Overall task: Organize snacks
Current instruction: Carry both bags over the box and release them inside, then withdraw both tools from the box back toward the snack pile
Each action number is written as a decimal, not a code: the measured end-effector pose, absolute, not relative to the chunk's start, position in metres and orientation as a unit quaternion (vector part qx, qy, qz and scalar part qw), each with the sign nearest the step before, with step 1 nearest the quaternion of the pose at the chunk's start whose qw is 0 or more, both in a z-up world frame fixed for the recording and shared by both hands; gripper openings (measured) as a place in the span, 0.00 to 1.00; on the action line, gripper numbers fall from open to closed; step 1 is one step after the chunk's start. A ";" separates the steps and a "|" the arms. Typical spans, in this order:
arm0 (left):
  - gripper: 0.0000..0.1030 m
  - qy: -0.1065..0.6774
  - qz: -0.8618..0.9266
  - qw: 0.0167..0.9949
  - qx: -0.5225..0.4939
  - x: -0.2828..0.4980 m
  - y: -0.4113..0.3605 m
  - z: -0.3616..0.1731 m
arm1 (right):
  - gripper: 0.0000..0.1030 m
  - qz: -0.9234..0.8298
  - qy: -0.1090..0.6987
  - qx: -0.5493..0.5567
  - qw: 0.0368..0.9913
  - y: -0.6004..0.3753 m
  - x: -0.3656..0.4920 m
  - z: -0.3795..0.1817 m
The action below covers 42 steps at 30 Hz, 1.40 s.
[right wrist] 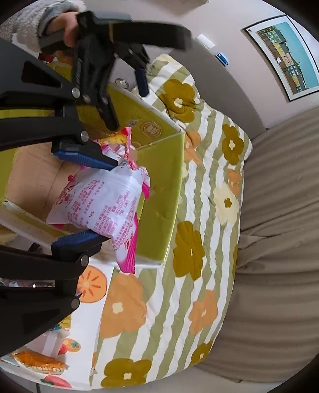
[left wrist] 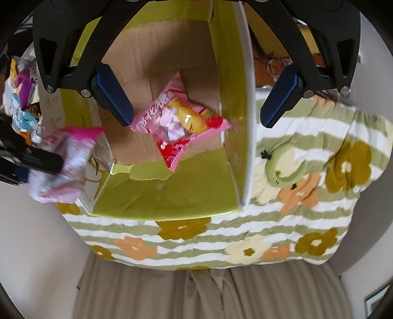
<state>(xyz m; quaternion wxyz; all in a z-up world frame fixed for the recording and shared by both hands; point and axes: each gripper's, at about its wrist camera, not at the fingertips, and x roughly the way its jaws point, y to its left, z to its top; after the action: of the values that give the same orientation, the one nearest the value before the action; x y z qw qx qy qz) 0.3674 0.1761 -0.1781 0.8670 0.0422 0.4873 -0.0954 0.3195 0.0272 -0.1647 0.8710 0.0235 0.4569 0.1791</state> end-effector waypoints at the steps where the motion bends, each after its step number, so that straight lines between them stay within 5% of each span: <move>1: 0.99 0.486 -0.088 0.869 0.038 0.365 0.178 -0.176 | 0.42 0.182 0.458 0.025 0.870 0.028 0.322 -0.164; 10: 0.99 0.477 -0.060 0.876 0.031 0.346 0.186 -0.162 | 0.42 0.203 0.470 0.030 0.858 0.041 0.358 -0.173; 11: 0.99 0.475 -0.056 0.877 0.032 0.343 0.187 -0.160 | 0.51 0.204 0.476 0.034 0.855 0.042 0.361 -0.176; 13: 0.99 0.473 -0.053 0.879 0.034 0.337 0.187 -0.157 | 0.97 0.213 0.484 0.048 0.847 0.043 0.365 -0.182; 14: 0.99 0.473 -0.051 0.879 0.034 0.335 0.188 -0.157 | 1.00 0.217 0.483 0.052 0.847 0.043 0.365 -0.185; 42: 0.99 0.409 -0.099 0.907 0.022 0.244 0.152 -0.088 | 1.00 0.163 0.420 0.022 0.892 0.014 0.230 -0.103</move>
<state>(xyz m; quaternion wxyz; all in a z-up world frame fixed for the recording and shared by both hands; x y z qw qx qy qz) 0.2436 0.1518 -0.0876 0.9066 0.0224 0.4095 -0.0993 0.2302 0.0141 -0.1032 0.8923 0.0215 0.4204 0.1629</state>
